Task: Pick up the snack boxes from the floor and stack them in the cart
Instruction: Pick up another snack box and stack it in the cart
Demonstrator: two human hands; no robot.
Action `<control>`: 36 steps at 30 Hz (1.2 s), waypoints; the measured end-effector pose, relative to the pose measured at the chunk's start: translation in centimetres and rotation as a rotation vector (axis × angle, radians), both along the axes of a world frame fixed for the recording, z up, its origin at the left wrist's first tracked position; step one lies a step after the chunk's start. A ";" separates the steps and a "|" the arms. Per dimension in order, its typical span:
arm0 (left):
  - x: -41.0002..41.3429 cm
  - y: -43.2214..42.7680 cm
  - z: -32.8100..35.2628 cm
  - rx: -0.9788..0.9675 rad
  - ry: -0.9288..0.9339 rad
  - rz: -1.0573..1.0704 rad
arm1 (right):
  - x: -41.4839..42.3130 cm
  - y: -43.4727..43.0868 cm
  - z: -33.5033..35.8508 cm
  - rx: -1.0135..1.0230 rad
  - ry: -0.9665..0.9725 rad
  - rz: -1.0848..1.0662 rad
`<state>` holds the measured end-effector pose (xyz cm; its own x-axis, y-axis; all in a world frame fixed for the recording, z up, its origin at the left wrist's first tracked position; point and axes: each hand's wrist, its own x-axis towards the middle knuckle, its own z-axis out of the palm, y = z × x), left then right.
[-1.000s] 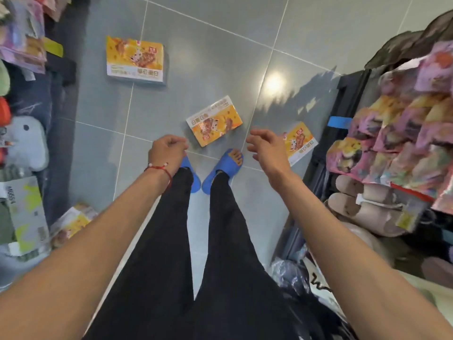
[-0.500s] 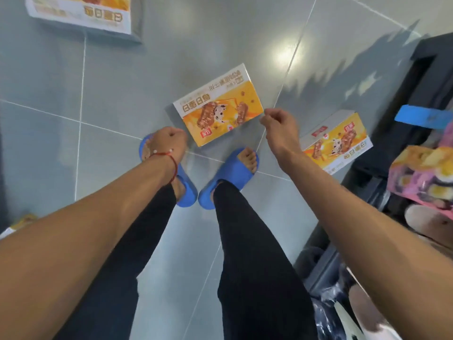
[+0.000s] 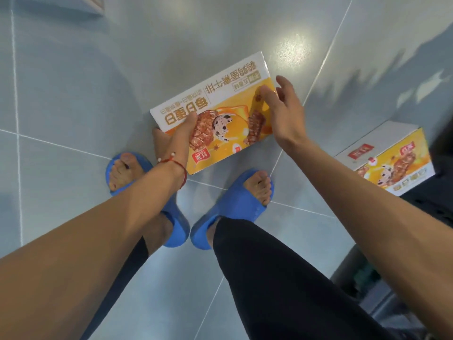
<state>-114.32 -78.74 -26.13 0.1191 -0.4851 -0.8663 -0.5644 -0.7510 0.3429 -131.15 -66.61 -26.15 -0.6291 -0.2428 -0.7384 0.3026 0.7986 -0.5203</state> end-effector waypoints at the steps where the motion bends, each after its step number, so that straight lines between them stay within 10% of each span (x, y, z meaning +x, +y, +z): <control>1: 0.1 0.0 -0.1 0.003 0.023 0.007 | 0.0 -0.2 -0.4 -0.009 0.002 0.001; 13: 0.6 -0.8 6.9 0.051 0.131 -0.052 | 0.3 -0.3 6.9 0.061 -0.046 0.041; 36: 12.8 -11.4 48.6 -0.046 0.339 -0.270 | 12.9 -5.9 50.6 -0.231 -0.211 -0.115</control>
<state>-101.53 -90.14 22.46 -0.3044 -0.4991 -0.8113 -0.5881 -0.5716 0.5723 -118.24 -72.50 24.47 -0.5015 -0.3551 -0.7889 0.5042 0.6210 -0.6001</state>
